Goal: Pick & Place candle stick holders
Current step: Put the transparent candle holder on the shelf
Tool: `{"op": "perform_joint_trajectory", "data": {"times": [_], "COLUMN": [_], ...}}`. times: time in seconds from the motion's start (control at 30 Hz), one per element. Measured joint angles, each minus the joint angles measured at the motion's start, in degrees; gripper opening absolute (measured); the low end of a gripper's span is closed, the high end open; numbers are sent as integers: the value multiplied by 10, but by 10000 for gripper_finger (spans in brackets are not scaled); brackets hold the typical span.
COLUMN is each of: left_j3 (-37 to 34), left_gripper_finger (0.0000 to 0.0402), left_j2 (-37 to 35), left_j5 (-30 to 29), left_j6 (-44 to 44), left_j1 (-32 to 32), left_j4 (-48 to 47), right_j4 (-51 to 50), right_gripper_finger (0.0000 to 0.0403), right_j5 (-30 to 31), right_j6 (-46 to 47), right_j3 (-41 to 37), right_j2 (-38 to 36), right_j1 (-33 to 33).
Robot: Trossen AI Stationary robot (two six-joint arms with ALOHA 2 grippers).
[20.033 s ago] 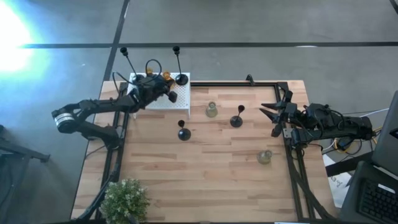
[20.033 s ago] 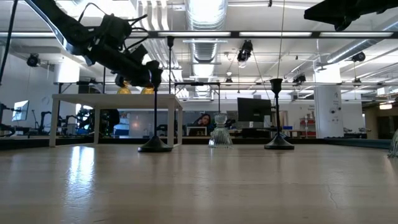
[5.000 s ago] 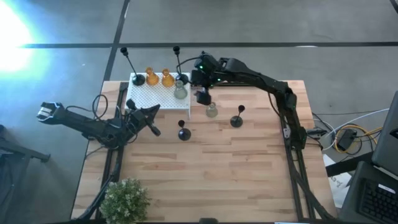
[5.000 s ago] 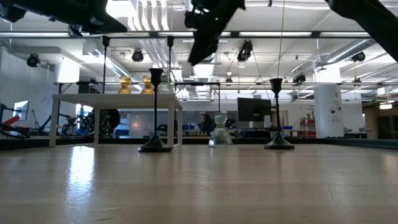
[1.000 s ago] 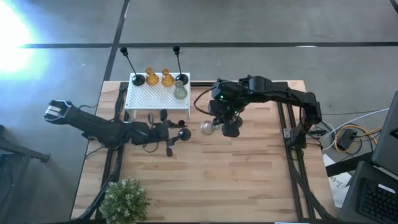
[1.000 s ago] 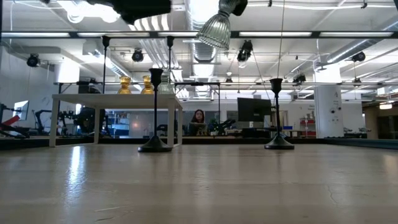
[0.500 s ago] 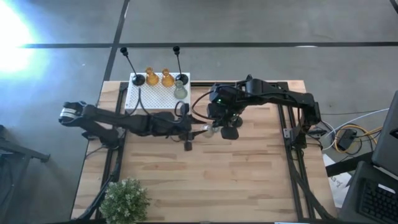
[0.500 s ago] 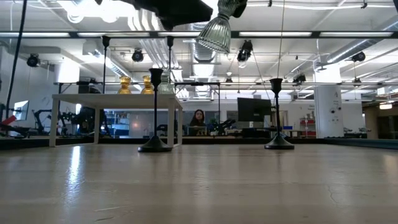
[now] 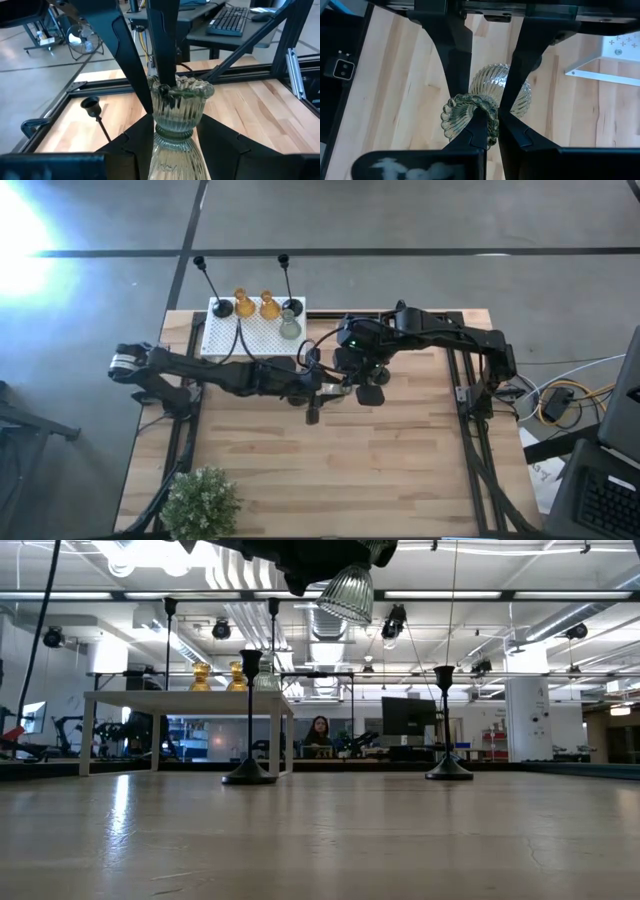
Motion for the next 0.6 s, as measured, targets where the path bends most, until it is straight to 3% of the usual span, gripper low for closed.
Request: {"op": "perform_joint_trajectory", "data": {"times": [0.4,0.6], "left_j3": [4,7], "left_gripper_finger": [151,185], "left_j2": [5,5], "left_j5": [24,33], "left_j6": [-2,-6], "left_j1": [2,3], "left_j4": [-3,-4], "right_j4": [3,14], "right_gripper_finger": [14,14], "right_j5": [-2,-2], "right_j6": [-2,-2], "right_j3": [0,0], "right_j2": [0,0], "right_j1": [1,1]}}
